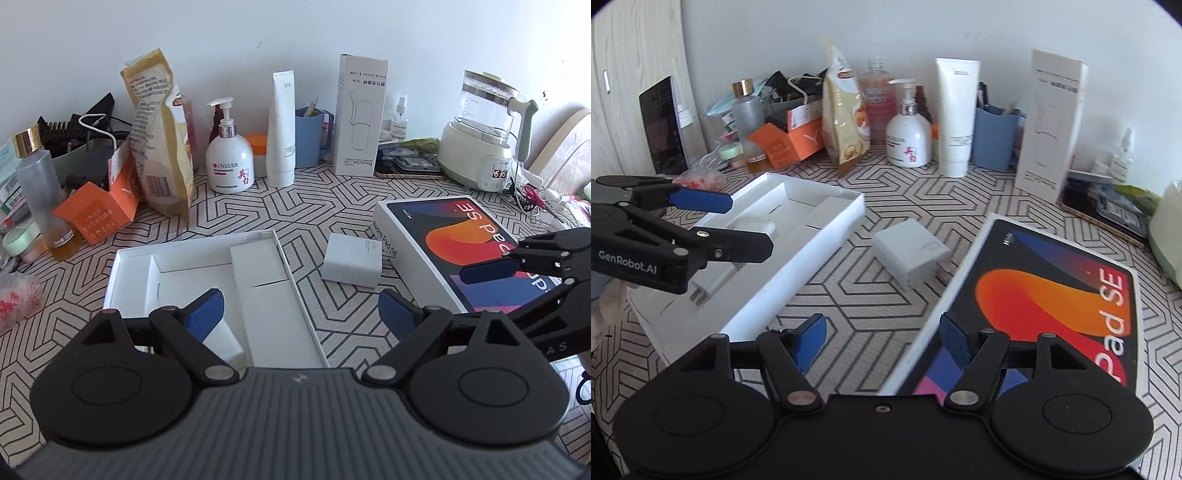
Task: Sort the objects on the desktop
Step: 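Grasp the white square charger beside the Redmi box with the left tool, then carry the charger into the tray and open the left tool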
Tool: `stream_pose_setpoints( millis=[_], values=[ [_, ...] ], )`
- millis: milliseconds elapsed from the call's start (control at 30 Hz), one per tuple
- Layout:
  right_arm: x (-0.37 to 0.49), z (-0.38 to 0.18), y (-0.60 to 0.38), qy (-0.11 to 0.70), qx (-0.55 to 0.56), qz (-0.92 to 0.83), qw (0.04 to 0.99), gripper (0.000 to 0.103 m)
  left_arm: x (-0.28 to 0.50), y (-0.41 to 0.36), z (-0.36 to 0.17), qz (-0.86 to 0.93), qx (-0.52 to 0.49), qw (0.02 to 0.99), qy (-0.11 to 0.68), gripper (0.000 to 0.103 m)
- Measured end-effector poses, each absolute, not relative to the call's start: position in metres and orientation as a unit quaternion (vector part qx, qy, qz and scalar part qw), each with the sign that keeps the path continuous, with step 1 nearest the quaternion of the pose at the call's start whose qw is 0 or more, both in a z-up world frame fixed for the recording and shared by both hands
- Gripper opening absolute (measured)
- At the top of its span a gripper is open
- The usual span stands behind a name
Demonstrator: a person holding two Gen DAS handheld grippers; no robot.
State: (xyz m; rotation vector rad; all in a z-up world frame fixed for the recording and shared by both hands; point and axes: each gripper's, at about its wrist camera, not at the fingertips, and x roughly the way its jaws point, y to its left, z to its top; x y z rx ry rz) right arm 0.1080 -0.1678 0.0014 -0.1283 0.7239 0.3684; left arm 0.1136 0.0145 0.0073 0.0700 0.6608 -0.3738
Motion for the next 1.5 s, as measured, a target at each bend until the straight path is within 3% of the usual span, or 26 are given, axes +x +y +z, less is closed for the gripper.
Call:
stream_pose_setpoints(
  millis=[567,1200,1233,1300,1500],
  values=[
    [0.13,0.013,-0.201,0.346,-0.148,0.212,0.902,0.073,0.171,-0.057,-0.013,-0.182,0.06,0.908,0.374,0.091],
    [0.138,0.011,-0.223,0.339,-0.135,0.203,0.909,0.074,0.209,-0.081,-0.042,-0.176,0.081,0.89,0.413,0.094],
    [0.137,0.012,-0.223,0.338,-0.135,0.202,0.909,0.075,0.208,-0.081,-0.042,-0.179,0.08,0.89,0.412,0.091],
    [0.135,0.013,-0.224,0.336,-0.133,0.201,0.91,0.075,0.207,-0.08,-0.041,-0.186,0.077,0.889,0.412,0.059],
    [0.133,0.016,-0.227,0.333,-0.129,0.192,0.914,0.076,0.196,-0.078,-0.032,-0.191,0.087,0.896,0.391,0.057]
  ],
)
